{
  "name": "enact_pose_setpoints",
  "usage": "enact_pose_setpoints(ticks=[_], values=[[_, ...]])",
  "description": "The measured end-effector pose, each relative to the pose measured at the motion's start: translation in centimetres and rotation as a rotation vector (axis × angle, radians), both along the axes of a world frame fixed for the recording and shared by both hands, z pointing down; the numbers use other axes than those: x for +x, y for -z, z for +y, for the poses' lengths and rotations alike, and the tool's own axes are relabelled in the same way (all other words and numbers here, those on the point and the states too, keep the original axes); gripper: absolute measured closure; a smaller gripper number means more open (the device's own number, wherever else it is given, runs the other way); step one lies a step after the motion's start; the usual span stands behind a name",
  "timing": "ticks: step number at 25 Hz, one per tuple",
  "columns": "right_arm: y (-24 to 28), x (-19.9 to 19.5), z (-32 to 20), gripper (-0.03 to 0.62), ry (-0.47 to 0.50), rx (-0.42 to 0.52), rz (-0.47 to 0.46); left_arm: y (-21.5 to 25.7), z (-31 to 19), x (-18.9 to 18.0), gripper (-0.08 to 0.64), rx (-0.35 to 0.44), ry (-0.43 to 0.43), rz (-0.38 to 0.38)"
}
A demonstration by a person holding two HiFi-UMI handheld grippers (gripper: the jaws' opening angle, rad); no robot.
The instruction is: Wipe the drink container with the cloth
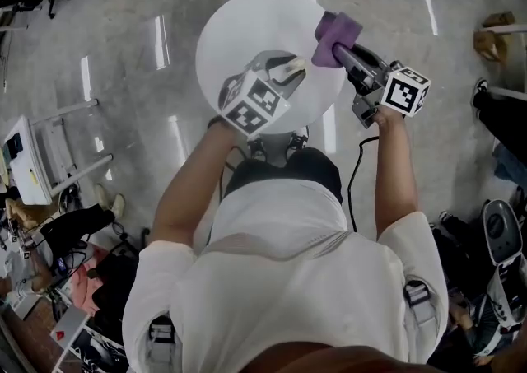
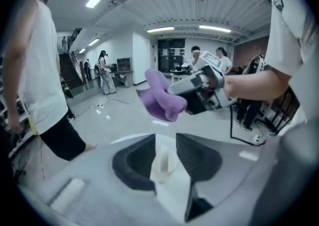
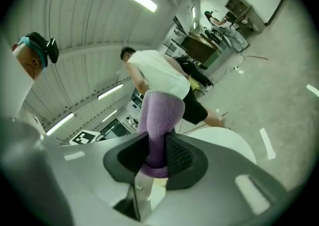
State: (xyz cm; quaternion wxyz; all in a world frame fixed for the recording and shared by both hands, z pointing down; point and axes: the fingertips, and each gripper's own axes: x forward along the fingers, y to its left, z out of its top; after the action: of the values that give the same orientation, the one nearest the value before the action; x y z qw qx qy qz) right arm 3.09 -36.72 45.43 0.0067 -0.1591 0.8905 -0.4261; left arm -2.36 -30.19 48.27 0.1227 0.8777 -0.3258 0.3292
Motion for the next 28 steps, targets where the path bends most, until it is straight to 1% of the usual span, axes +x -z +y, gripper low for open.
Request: enact_pose_setpoints(ticks=[2, 5, 7, 11, 15, 18, 22, 25, 28], values=[[2.6, 1.0, 1.4, 0.499, -0.062, 0.055, 0.007, 2.5, 0.4, -0.6, 0.446, 0.049, 0.016, 0.021], [5.3, 1.9, 3.5, 0.499, -0.141, 0.153, 0.074, 5.7, 1.1, -2.0, 0.472, 0.110, 0.044, 0.035], [7.2, 2.0, 4.7, 0.500, -0.175, 0.208, 0.098, 8.1, 1.8, -3.3, 0.497, 0.150, 0.071, 0.055], [11.8, 3.1, 7.7, 0.500, -0.227, 0.285, 0.130, 14.0, 3.9, -5.3, 0.554, 0.243, 0.144, 0.125], [16.9, 4.8, 10.2, 0.500, -0.297, 0.369, 0.140, 19.2, 6.0, -6.7, 0.557, 0.322, 0.202, 0.191], [20.9, 5.6, 11.9, 0.500, -0.358, 0.454, 0.142, 22.9, 8.1, -8.0, 0.557, 0.375, 0.231, 0.235], [25.5, 5.2, 14.1, 0.500, -0.392, 0.550, 0.134, 28.0, 10.3, -11.5, 0.557, 0.456, 0.303, 0.303], [28.2, 4.1, 15.9, 0.500, -0.405, 0.600, 0.121, 30.8, 12.1, -14.3, 0.557, 0.507, 0.343, 0.305], [30.2, 3.1, 17.4, 0.499, -0.420, 0.641, 0.112, 32.6, 13.7, -16.0, 0.557, 0.546, 0.359, 0.306]])
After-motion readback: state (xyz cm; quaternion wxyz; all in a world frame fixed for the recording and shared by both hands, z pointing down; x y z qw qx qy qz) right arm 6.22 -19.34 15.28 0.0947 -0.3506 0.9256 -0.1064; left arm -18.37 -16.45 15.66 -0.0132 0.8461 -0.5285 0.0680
